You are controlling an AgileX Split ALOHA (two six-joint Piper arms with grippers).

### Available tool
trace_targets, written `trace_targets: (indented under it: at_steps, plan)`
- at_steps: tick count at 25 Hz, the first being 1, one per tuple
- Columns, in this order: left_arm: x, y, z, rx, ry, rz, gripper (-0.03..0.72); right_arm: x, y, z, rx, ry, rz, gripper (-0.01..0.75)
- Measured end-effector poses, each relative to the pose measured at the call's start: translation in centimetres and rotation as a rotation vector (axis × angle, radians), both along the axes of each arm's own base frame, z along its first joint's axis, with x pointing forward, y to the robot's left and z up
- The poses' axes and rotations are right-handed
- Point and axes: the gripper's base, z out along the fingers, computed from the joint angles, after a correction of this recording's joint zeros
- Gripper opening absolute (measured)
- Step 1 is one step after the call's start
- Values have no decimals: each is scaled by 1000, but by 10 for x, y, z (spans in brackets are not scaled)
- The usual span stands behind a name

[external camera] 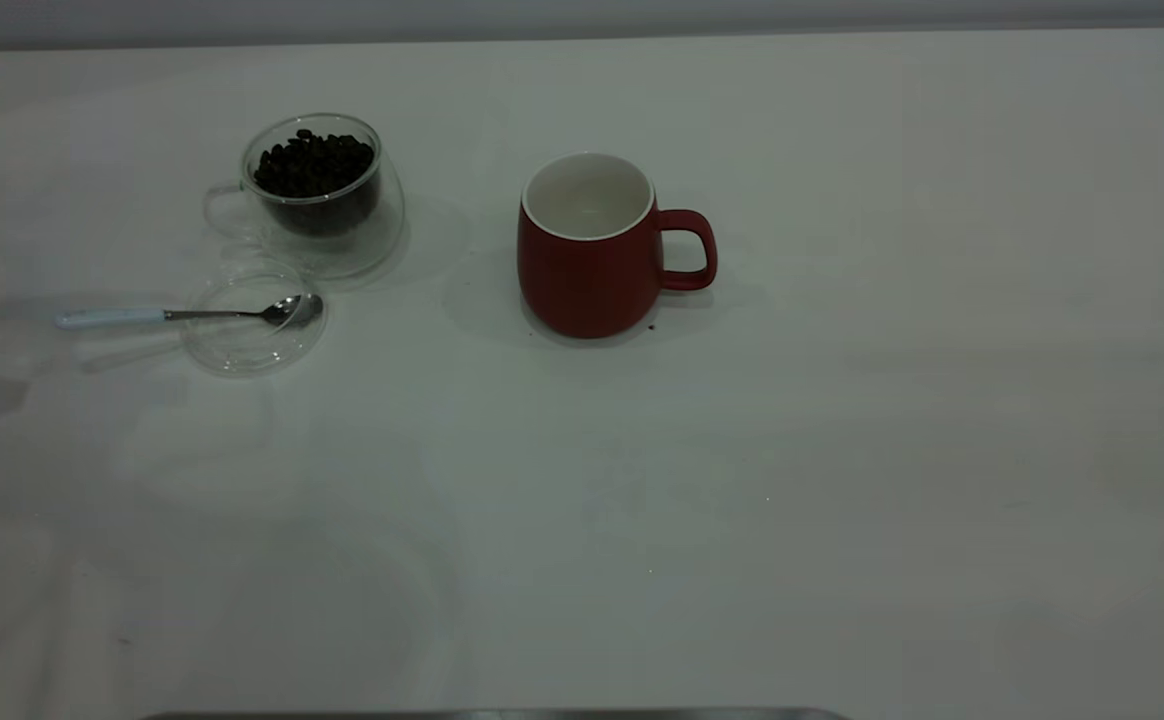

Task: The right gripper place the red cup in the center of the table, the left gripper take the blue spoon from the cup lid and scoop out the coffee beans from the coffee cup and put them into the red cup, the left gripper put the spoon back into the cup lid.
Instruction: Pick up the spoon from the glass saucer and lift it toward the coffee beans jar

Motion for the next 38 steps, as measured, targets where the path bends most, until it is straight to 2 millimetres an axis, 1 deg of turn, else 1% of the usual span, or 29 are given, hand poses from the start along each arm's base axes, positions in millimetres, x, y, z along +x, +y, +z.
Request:
trace_targets:
  at_steps: [4,7,17,22,30,38]
  plan:
    - [6,-12,-10,-25,-30,-20,588,0,0,0,0,0,0,587]
    - [12,-21,-18,-65,-59,-3,588,0,0,0,0,0,0,587]
    - [13,-28,-43,-133,-53,65,588,0,0,0,0,0,0,587]
    - [10,-31,-58,-162,-30,85,588,0,0,0,0,0,0,587]
    - [10,-37,-70,-251,-62,118,588,0,0,0,0,0,0,587]
    - [10,-40,-69,-304,-71,117,588,0,0,0,0,0,0,587]
